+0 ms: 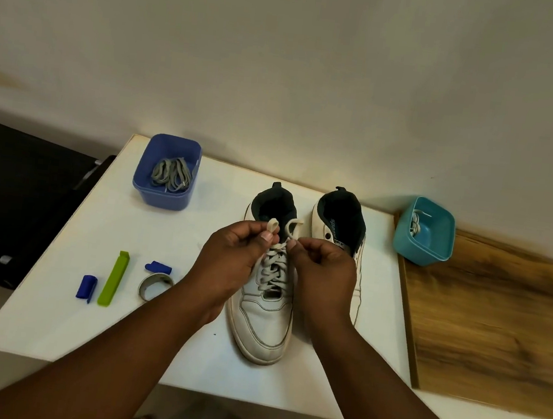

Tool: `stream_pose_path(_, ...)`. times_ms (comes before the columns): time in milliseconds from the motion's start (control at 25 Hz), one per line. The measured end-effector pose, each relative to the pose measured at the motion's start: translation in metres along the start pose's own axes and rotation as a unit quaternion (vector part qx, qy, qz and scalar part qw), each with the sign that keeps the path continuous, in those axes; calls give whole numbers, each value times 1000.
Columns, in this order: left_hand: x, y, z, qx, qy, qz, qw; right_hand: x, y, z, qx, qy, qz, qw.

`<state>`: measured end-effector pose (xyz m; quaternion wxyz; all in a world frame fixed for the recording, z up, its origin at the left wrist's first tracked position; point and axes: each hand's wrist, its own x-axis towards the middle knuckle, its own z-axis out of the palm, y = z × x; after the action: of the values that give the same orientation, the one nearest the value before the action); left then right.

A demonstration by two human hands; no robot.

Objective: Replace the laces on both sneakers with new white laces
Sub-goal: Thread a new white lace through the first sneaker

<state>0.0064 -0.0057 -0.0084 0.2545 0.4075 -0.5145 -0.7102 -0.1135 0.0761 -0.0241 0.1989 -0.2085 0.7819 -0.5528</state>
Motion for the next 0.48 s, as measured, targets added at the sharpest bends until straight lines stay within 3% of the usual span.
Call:
stream_pose_path(120, -1, 0, 0, 3, -7, 4, 1000, 0, -5, -3, -82, -8, -19, 996)
stream_pose_path(320, -2, 2, 1, -2, -8, 5, 1000, -3, -15, -3, -156, 47, -65, 985)
stream_pose_path(480, -1, 2, 1, -7, -6, 2, 1000, -4, -15, -1, -243, 20, -103, 964)
